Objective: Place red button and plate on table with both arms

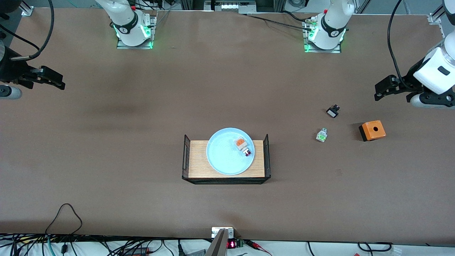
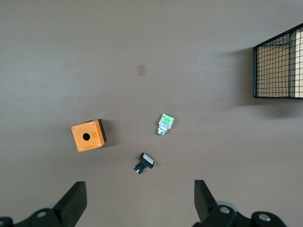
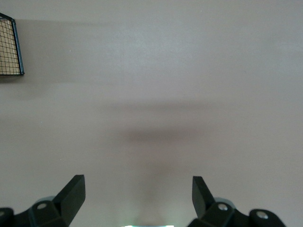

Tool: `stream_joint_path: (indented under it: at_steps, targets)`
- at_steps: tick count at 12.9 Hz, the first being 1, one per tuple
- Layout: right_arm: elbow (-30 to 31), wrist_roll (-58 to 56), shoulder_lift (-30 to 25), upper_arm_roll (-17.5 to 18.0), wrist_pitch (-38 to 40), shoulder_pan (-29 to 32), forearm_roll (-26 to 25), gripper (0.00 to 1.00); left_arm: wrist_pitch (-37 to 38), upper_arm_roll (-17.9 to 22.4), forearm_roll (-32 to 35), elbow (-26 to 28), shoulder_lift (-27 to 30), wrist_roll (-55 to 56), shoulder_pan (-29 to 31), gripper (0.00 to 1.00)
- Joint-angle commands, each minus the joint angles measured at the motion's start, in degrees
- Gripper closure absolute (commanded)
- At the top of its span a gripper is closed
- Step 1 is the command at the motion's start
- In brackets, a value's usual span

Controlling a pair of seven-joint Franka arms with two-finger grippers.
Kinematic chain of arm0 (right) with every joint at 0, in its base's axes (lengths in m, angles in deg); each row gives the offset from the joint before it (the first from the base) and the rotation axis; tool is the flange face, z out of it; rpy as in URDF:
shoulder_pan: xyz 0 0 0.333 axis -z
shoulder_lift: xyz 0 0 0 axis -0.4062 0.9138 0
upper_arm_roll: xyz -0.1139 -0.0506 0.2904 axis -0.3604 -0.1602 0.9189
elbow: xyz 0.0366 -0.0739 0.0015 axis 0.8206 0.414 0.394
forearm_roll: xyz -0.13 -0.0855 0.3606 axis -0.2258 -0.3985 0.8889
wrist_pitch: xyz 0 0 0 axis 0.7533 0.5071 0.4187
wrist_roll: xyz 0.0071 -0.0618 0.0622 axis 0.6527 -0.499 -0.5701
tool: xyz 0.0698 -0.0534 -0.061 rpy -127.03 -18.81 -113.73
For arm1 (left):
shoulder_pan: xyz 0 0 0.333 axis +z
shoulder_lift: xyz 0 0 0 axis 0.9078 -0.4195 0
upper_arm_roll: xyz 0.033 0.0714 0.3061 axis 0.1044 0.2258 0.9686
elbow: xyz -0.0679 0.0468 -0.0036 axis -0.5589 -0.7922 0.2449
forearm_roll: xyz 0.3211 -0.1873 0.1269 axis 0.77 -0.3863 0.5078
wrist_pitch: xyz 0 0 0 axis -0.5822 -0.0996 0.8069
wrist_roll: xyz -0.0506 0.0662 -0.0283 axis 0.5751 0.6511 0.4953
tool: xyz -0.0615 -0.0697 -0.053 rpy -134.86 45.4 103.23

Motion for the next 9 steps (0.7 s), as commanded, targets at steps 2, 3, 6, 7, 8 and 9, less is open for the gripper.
stream_joint_path:
  at_steps: [2, 3, 6, 7, 8, 9]
  targets:
    - [-1.73, 0.28, 1.07, 0.25, 0.47, 0.20, 0.29, 0.00, 1.33, -0.04, -0.91, -1.01, 0.43, -0.15, 0.24, 0.00]
    - [-1.99, 0.28, 1.07, 0.25, 0.47, 0.20, 0.30, 0.00, 1.33, -0.13, -1.00, -1.45, 0.34, 0.03, 0.15, 0.00]
    - [-2.00, 0.28, 1.16, 0.25, 0.47, 0.29, 0.21, 0.00, 1.25, -0.13, -1.00, -1.54, -0.19, -0.06, 0.06, 0.00]
    - [-2.00, 0.28, 1.16, 0.25, 0.47, 0.29, 0.29, 0.00, 1.25, -0.13, -1.00, -1.54, -0.54, 0.81, 0.06, 0.00]
    - [-2.00, 0.28, 1.16, 0.25, 0.47, 0.29, 0.21, 0.00, 1.42, -0.31, -0.91, -1.46, -0.80, 0.99, -0.63, 0.00]
    - [-2.00, 0.28, 1.16, 0.25, 0.47, 0.29, 0.29, 0.00, 1.34, -0.92, -1.00, -1.45, -0.98, 1.78, -0.99, 0.00]
